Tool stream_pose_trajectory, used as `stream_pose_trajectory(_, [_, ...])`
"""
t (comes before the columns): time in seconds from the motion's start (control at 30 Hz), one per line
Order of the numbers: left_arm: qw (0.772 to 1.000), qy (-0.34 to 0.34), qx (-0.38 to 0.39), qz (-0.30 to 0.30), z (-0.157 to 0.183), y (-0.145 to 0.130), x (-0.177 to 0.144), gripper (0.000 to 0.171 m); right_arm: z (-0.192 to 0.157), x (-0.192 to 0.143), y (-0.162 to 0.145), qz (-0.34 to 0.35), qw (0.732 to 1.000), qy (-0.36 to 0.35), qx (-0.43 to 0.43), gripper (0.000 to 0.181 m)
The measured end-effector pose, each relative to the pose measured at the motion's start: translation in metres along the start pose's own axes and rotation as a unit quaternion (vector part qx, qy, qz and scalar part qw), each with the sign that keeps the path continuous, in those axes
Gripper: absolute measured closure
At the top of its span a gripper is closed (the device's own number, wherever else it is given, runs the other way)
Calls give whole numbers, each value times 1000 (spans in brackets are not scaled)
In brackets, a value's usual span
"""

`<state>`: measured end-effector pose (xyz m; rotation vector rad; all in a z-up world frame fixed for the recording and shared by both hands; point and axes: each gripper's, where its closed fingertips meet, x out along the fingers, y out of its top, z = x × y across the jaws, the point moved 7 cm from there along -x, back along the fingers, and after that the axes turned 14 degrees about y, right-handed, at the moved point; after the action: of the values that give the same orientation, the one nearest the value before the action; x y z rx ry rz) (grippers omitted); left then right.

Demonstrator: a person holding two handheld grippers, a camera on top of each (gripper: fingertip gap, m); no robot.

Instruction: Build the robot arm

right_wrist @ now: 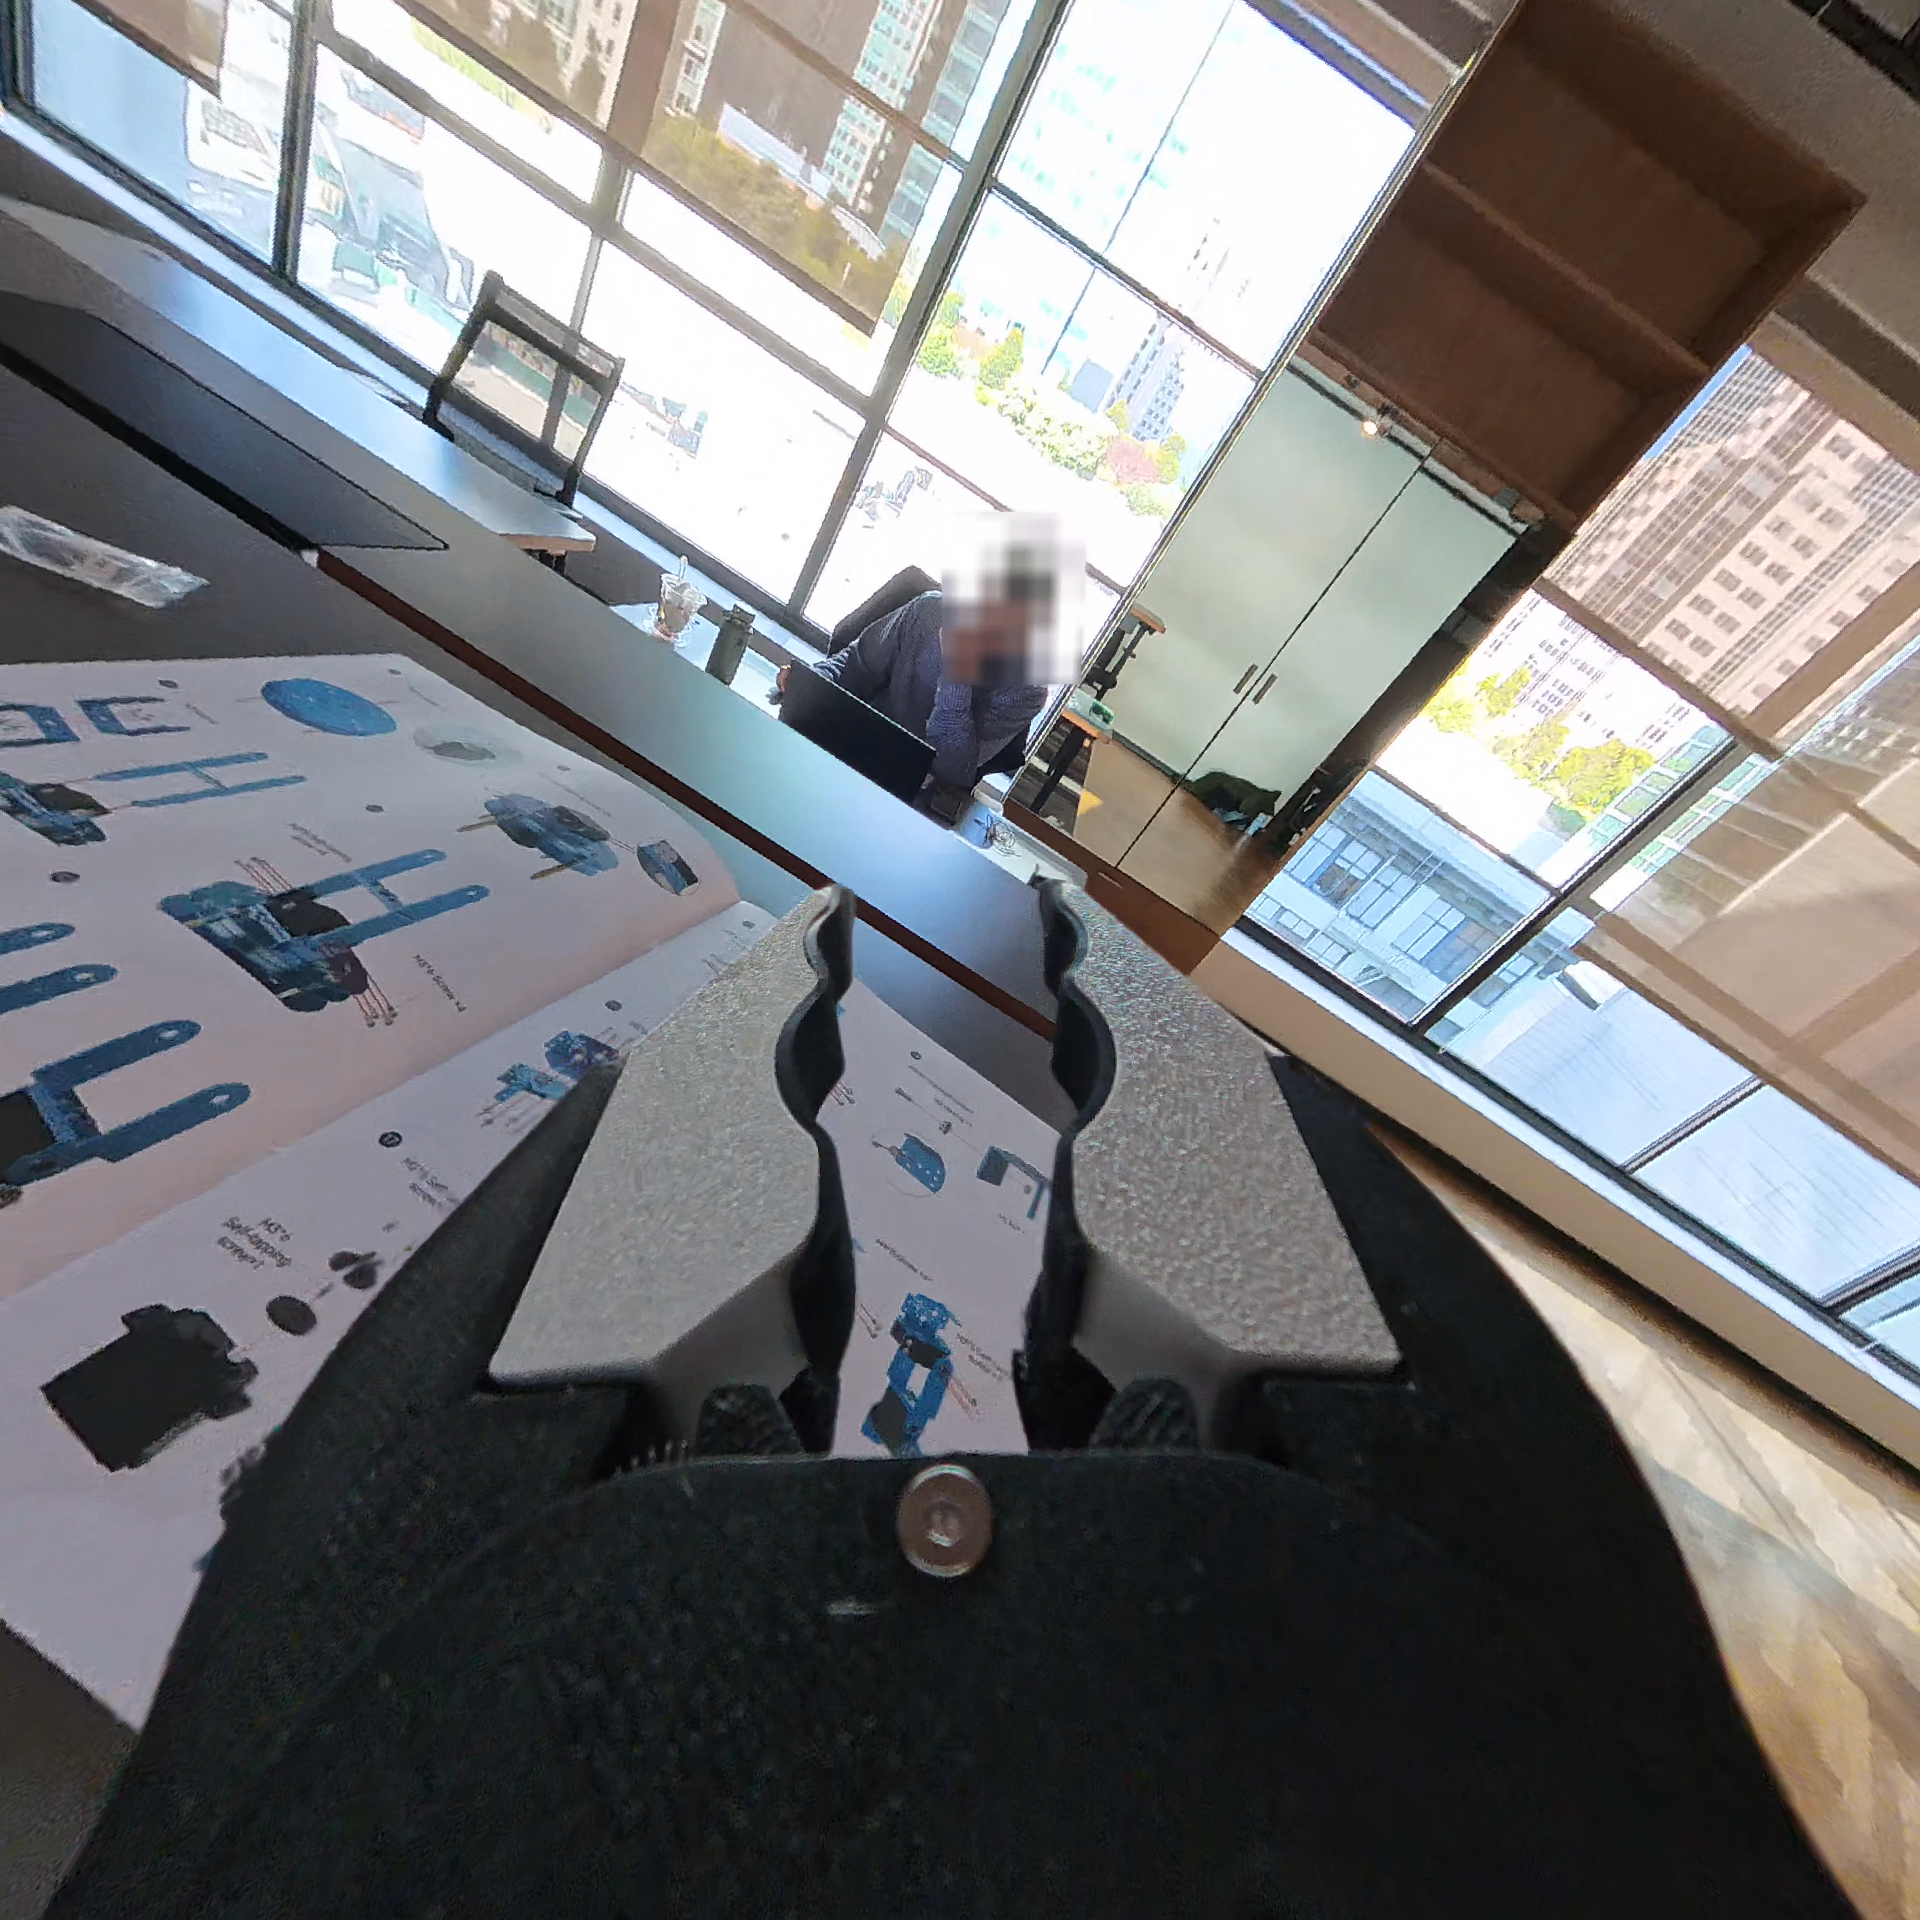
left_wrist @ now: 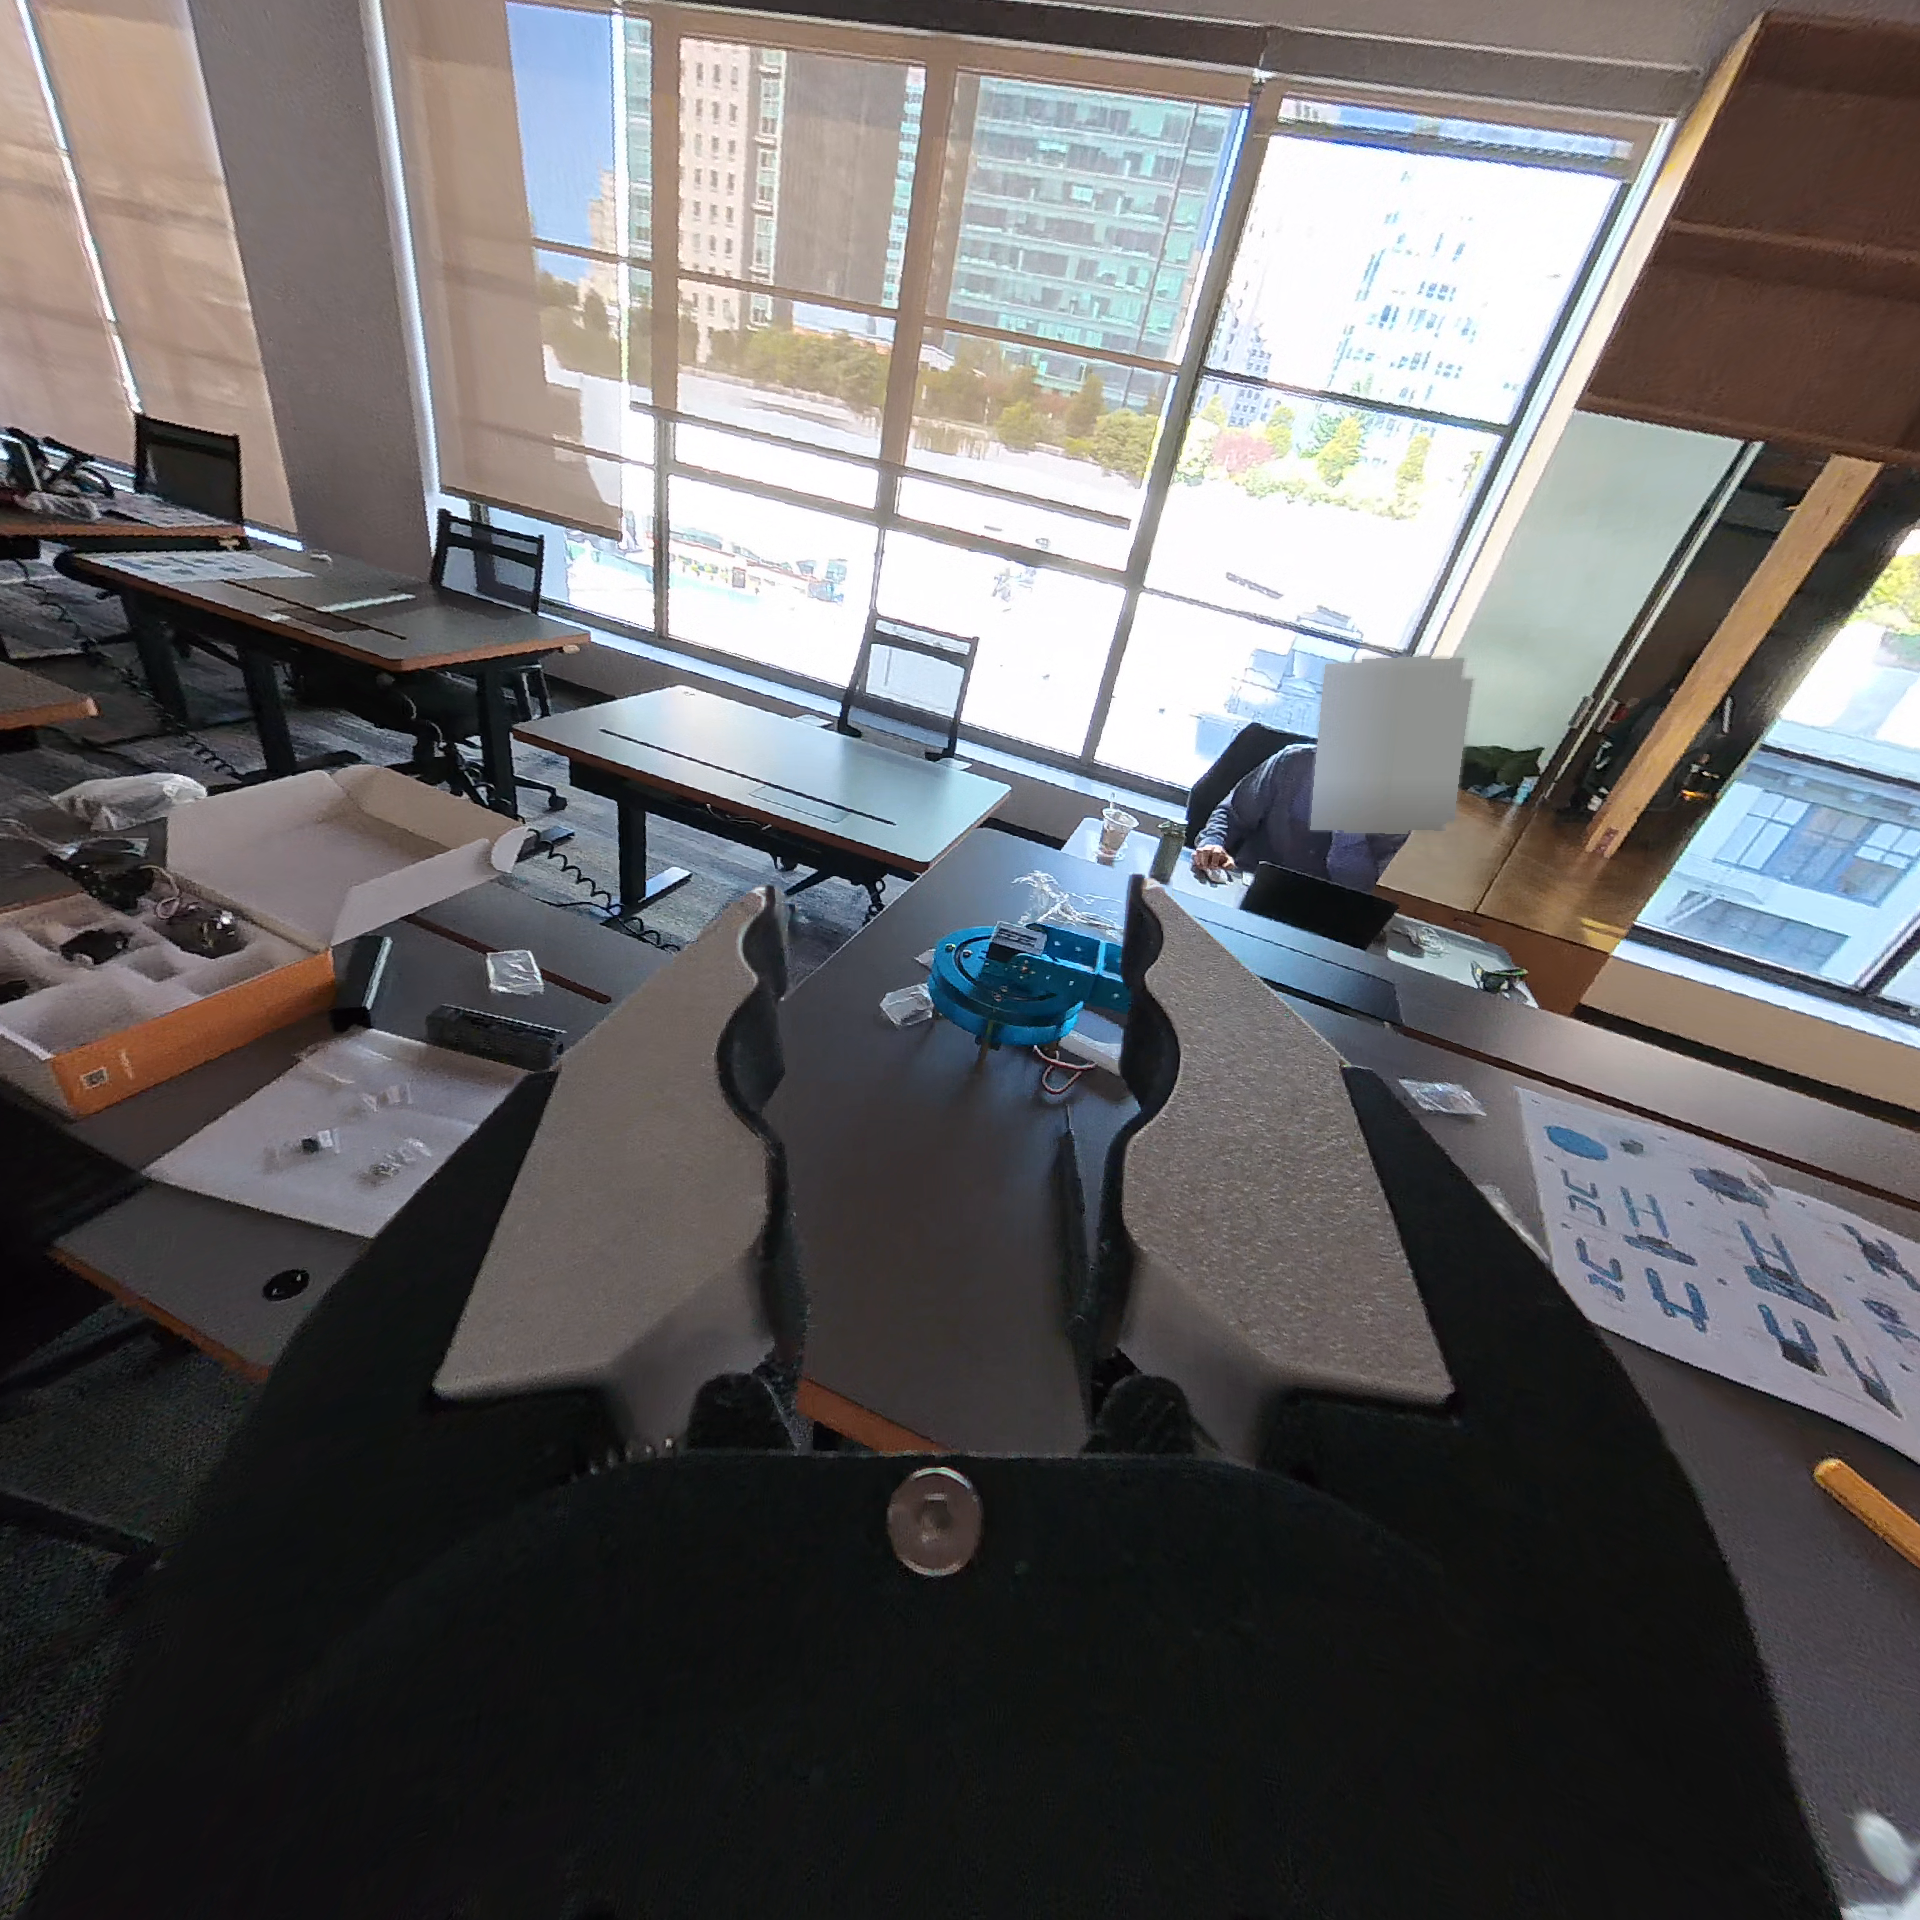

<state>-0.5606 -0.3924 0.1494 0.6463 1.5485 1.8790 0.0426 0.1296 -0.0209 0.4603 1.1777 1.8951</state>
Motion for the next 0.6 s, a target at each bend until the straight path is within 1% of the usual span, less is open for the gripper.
stream_pose_trajectory(0.07, [1000,1,-8,-1,-5,-2,3,108,-1,-1,-5,-10,1000,2,-26,148])
stream_pose_trajectory(0.13, [1000,-9,-10,-8,-8,-1,6,108,1,-2,-7,-11,1000,-8,-28,148])
stream_pose_trajectory(0.23, [1000,1,10,-7,-18,4,6,108,-1,-3,3,5,999,-19,-25,148])
stream_pose_trajectory(0.37, [1000,5,3,-1,-35,8,5,108,-20,2,14,-17,993,-28,-110,153])
stream_pose_trajectory(0.47, [1000,5,-13,1,-45,6,3,108,-37,11,13,-51,983,-10,-175,157])
stream_pose_trajectory(0.6, [1000,14,-12,-5,-50,4,0,109,-47,19,7,-79,974,6,-210,158])
